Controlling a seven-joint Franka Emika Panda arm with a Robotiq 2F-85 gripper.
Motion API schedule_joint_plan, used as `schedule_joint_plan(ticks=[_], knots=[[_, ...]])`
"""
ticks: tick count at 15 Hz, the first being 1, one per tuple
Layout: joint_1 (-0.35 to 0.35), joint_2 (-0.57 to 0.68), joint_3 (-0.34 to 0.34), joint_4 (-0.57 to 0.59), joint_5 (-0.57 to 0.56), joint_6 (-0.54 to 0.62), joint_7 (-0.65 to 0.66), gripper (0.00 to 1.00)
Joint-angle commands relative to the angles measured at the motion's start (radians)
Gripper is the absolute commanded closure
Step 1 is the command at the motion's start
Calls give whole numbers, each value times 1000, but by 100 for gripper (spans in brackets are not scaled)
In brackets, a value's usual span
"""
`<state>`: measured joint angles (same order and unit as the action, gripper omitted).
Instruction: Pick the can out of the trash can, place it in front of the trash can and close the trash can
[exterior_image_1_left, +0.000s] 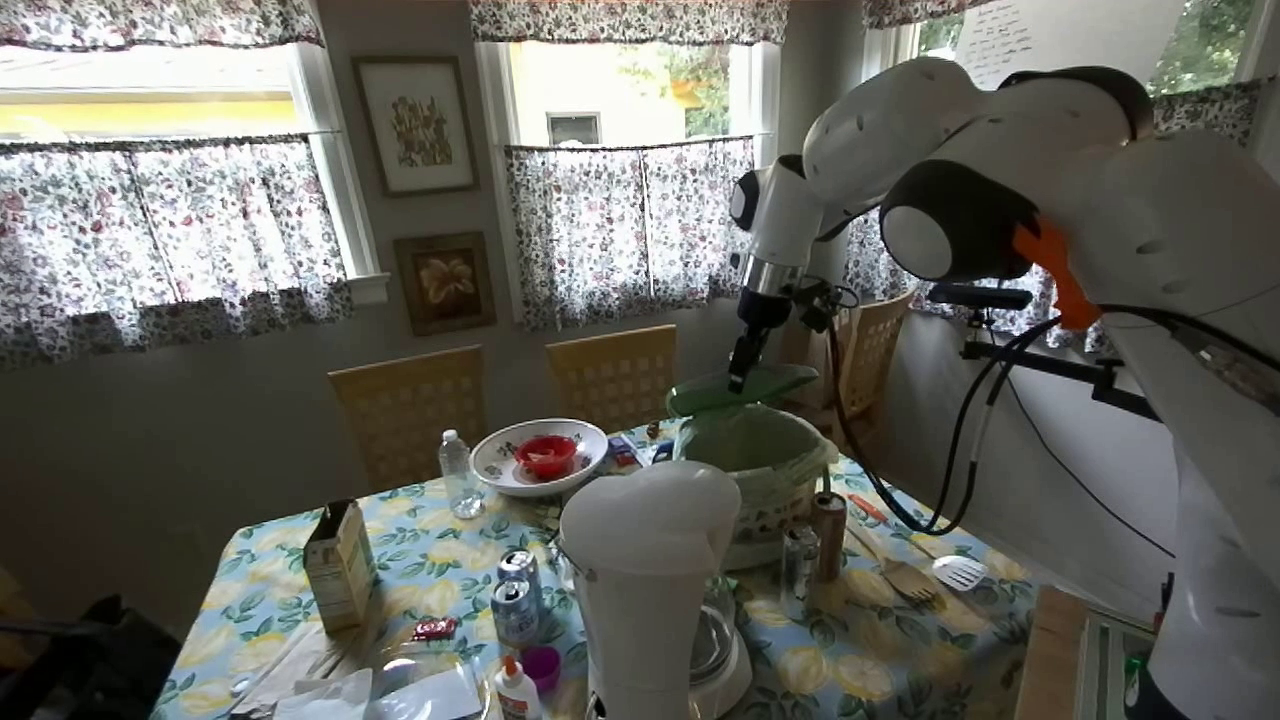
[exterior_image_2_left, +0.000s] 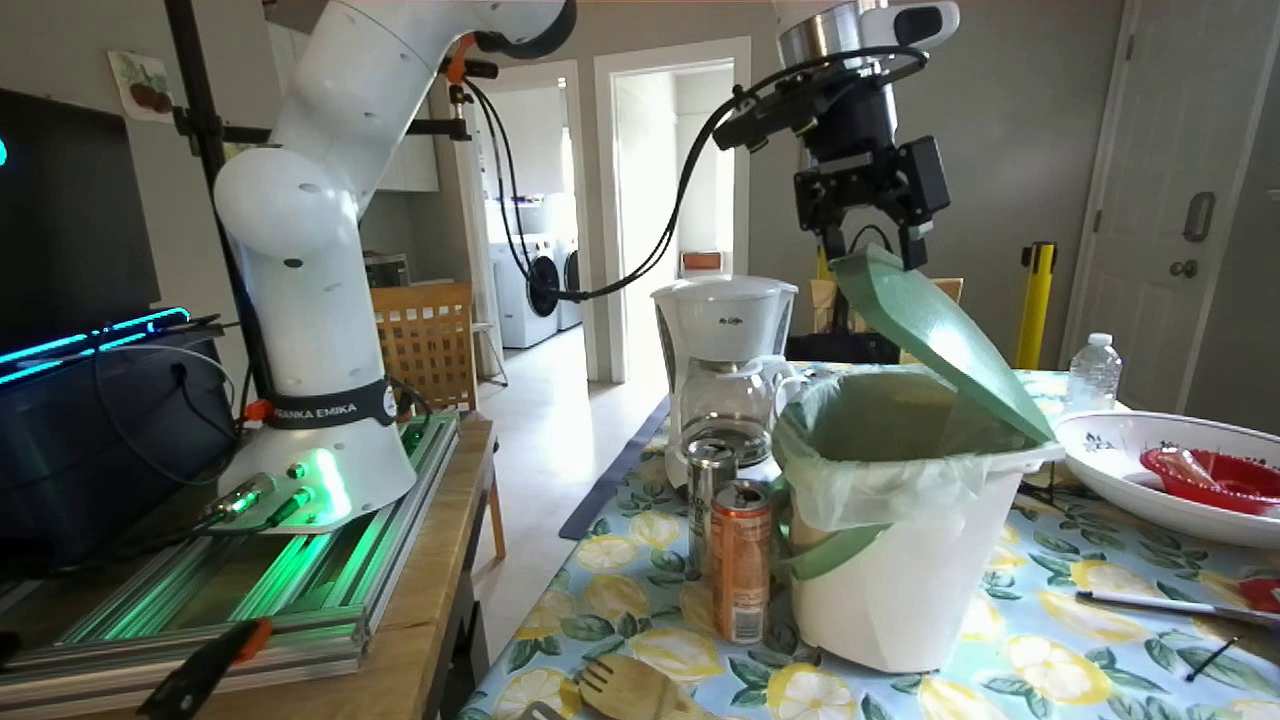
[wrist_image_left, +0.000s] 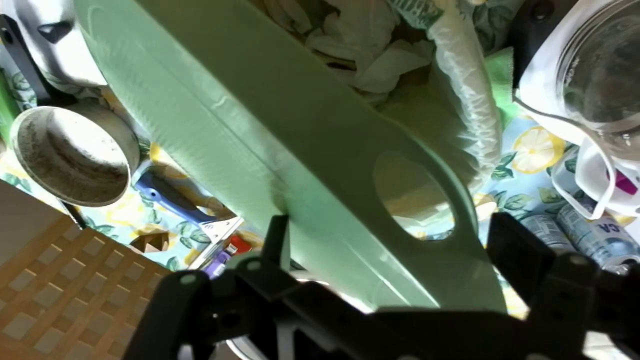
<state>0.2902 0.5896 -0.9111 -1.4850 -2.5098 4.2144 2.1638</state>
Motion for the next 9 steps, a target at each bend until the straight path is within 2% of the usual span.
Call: schedule_joint_plan(ticks=[1, 9], knots=[[54, -10, -31, -76, 0, -27, 7, 0], [152, -28, -80, -194, 1, -87, 9, 0]])
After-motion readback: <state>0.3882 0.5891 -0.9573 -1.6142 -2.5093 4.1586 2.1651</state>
